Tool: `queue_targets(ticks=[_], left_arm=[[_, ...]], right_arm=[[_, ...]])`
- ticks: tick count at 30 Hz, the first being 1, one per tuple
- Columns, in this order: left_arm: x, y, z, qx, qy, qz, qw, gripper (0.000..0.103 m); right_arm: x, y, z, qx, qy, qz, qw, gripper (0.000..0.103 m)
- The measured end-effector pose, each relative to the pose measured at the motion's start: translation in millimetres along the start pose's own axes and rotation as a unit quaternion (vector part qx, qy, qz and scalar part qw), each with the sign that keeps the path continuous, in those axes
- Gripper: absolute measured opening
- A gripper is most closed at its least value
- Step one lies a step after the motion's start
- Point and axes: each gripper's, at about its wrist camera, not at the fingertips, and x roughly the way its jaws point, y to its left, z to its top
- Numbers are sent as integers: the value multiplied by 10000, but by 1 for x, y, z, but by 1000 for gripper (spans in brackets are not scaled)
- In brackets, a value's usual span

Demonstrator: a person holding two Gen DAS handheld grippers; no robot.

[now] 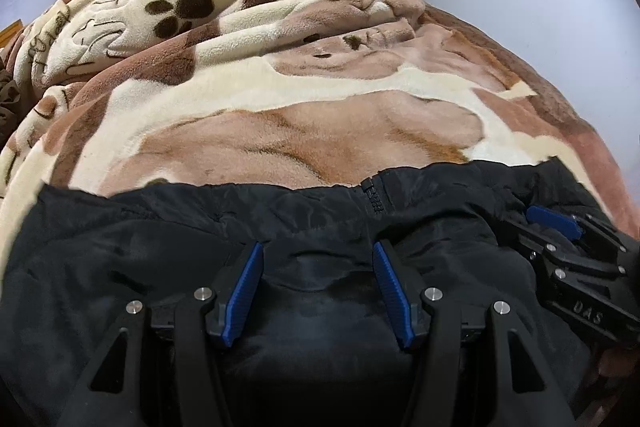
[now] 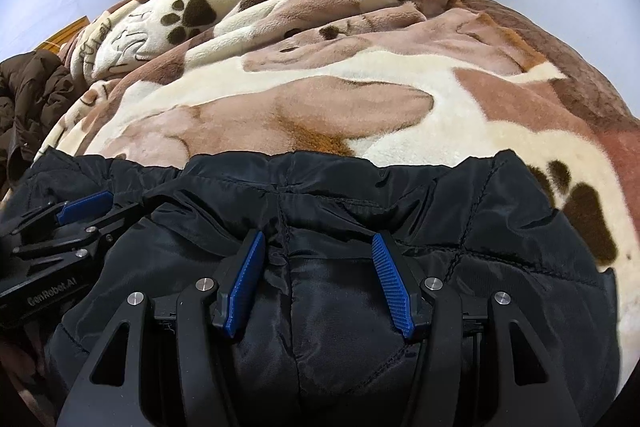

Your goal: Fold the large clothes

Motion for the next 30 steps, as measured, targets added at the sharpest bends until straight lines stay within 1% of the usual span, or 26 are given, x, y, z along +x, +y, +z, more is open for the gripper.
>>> queue_targets(ticks=[1, 2, 3, 4, 5, 7, 9, 10, 12, 14, 15, 17, 20, 22, 25, 26, 27, 29, 30], left_arm=[[-11, 4, 3, 5, -14, -11, 10000, 59], [-27, 10, 4, 24, -159, -36, 9999, 59], [-43, 18, 7, 58, -344, -50, 9994, 59], [-60, 29, 8, 114, -569, 15, 9983, 59], [-72, 42, 9, 146, -721, 157, 9972, 59], [-85, 72, 8, 87, -835, 463, 9954, 59], [-79, 103, 4, -112, -693, 721, 9949, 59], [-70, 118, -1, -276, -542, 799, 9949, 59], [-51, 137, -13, -561, -345, 632, 9958, 59], [-35, 139, -23, -686, -389, 508, 9956, 59], [-29, 138, -25, -693, -438, 514, 9953, 59], [-16, 133, -27, -698, -515, 508, 9949, 59], [-3, 130, -27, -656, -520, 526, 9951, 60], [-2, 130, -24, -659, -455, 567, 9952, 60], [-11, 131, -16, -592, -308, 665, 9955, 60], [-20, 132, -14, -603, -301, 671, 9955, 59], [-30, 134, -14, -643, -366, 609, 9954, 59], [-55, 140, -16, -756, -609, 466, 9942, 59], [-62, 144, -18, -796, -694, 442, 9934, 59]], right_arm=[[-11, 2, 4, -56, -25, -40, 10000, 56], [-21, 1, 7, -90, -111, -43, 9999, 56], [-35, -2, 10, -127, -298, -17, 9995, 56], [-43, -6, 12, -151, -398, -62, 9991, 56], [-48, -12, 14, -163, -469, -184, 9986, 56], [-46, -27, 14, -96, -444, -418, 9981, 56], [-29, -49, 6, 119, -183, -652, 9976, 56], [-22, -58, 1, 233, -124, -660, 9975, 56], [-15, -68, -8, 448, -179, -557, 9973, 56], [-12, -68, -10, 386, -263, -620, 9970, 56], [-9, -68, -11, 360, -290, -658, 9968, 56], [-4, -73, -14, 471, -331, -589, 9966, 56], [1, -78, -16, 616, -341, -482, 9964, 56], [0, -77, -16, 591, -328, -530, 9963, 56], [-7, -73, -8, 533, -157, -624, 9965, 56], [-15, -71, -4, 498, -97, -670, 9965, 56], [-25, -69, -2, 478, -152, -662, 9965, 56], [-49, -71, -2, 465, -429, -581, 9963, 56], [-59, -74, -4, 483, -535, -608, 9955, 56]])
